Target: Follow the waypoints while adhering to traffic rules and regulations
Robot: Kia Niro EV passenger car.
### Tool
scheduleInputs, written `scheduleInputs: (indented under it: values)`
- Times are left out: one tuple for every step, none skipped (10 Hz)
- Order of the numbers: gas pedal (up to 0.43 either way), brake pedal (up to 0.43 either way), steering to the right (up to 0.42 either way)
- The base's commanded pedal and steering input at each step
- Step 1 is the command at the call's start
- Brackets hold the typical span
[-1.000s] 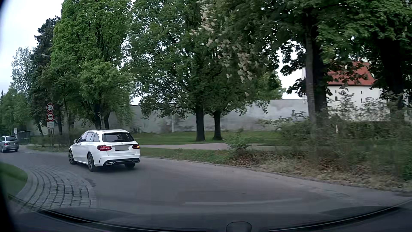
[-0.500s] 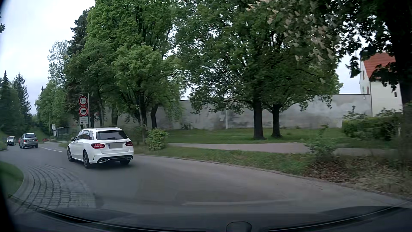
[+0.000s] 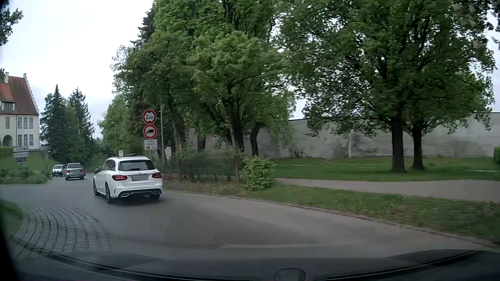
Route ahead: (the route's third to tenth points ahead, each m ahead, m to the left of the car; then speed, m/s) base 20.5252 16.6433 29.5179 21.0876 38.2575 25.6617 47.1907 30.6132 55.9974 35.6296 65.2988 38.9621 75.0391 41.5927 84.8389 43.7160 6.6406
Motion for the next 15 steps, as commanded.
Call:
scheduleInputs:
  values:
    - [0.118, 0.000, -0.311]
    - [0.118, 0.000, -0.310]
    - [0.118, 0.000, -0.308]
    - [0.118, 0.000, -0.307]
    - [0.118, 0.000, -0.306]
    - [0.118, 0.000, -0.301]
    - [0.118, 0.000, -0.300]
    - [0.118, 0.000, -0.298]
    - [0.118, 0.000, -0.294]
    - [0.118, 0.000, -0.287]
    - [0.118, 0.000, -0.281]
    - [0.118, 0.000, -0.265]
    - [0.150, 0.000, -0.245]
    - [0.157, 0.000, -0.222]
    - [0.157, 0.000, -0.182]
